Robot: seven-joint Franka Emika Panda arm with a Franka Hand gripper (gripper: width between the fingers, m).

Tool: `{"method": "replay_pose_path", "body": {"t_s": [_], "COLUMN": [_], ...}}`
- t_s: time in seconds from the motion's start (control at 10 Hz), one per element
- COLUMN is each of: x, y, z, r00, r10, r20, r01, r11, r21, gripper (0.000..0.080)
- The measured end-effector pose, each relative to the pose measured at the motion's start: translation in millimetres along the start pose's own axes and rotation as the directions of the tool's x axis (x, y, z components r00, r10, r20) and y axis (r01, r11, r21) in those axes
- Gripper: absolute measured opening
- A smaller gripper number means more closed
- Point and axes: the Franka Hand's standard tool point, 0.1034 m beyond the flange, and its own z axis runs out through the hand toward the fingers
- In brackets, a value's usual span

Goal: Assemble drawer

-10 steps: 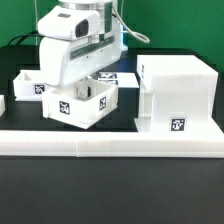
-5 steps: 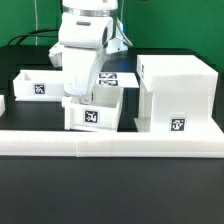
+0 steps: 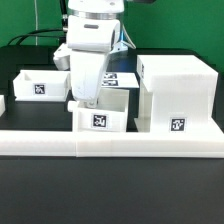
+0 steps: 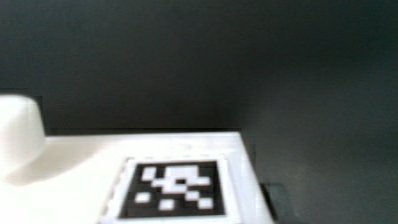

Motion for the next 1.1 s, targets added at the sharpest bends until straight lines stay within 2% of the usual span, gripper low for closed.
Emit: {"method": "replay_pose_path", "body": {"t_s": [0.4,0.8,0.9,1.1], "x": [-4.2,-4.5,-3.3,-2.2], "y": [-0.2,0.4,1.3,0.8], "z": [0.8,1.0,1.6,3.1], "r00": [0.998,0.999,1.000,1.000], "r10": [-0.065,-0.036,-0.029,-0.016], "r20": [0.007,0.006,0.004,0.003], "r01": [0.065,0.036,0.029,0.016], "r11": [0.998,0.999,0.999,1.000], "r21": [0.001,-0.004,-0.019,-0.012], "gripper": [0.0042,0.0042,0.0042,0.0042]}}
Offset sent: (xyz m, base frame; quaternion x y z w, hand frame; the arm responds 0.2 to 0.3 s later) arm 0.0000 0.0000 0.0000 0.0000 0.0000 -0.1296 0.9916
